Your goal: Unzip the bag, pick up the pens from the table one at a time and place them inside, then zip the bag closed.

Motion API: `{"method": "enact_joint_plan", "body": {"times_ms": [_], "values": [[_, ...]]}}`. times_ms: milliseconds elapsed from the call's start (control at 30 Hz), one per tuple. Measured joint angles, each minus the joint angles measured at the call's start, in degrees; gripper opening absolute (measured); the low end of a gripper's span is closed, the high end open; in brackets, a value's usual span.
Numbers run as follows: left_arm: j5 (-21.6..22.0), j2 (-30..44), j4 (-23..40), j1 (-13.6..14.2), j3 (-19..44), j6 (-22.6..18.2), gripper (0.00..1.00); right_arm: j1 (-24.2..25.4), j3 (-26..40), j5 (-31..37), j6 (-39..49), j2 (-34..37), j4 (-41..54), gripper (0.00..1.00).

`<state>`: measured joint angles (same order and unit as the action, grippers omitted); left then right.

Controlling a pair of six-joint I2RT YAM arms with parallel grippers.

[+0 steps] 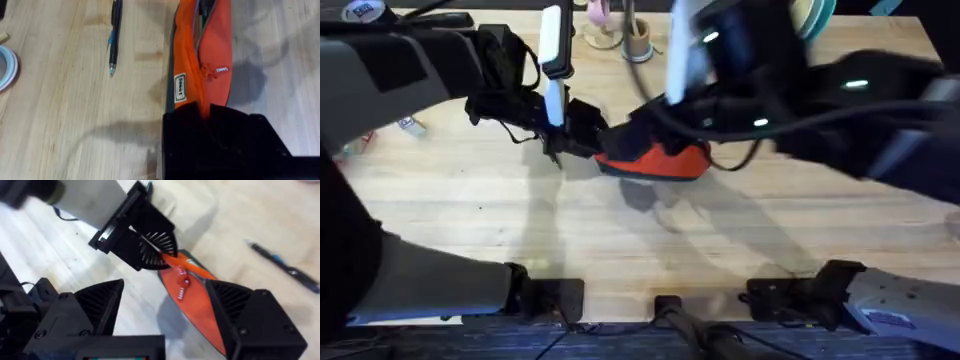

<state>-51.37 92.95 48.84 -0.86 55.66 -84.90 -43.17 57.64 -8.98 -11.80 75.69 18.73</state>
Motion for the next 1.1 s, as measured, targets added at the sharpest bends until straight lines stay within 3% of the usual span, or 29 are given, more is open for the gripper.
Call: {"method": "enact_joint_plan", "body": {"times_ms": [233,267,433,467,833,1100], "values": [[0.0,0.0,0.0,0.0,0.0,0.0,0.044,5.5,0.3,0.7,4.0,-10.0,5.2,0.996],[0.0,0.0,0.0,0.0,0.0,0.0,0.094,6.1,0.3,0.8,4.2,-10.7,5.5,0.996],[-2.1,0.0,-0.2,0.4,0.0,0.0,0.864,7.3,0.3,1.3,4.8,-12.6,7.4,0.996],[-2.4,0.0,-0.1,0.4,0.0,0.3,0.959,7.3,0.3,1.3,4.8,-12.6,8.0,0.996],[-3.1,0.0,-0.1,0.4,0.0,0.4,0.993,7.3,0.3,1.3,6.3,-12.6,9.2,0.996],[-3.1,-4.7,7.6,-1.0,1.8,0.4,0.995,7.3,1.3,1.3,8.4,-11.9,12.3,0.996]]}}
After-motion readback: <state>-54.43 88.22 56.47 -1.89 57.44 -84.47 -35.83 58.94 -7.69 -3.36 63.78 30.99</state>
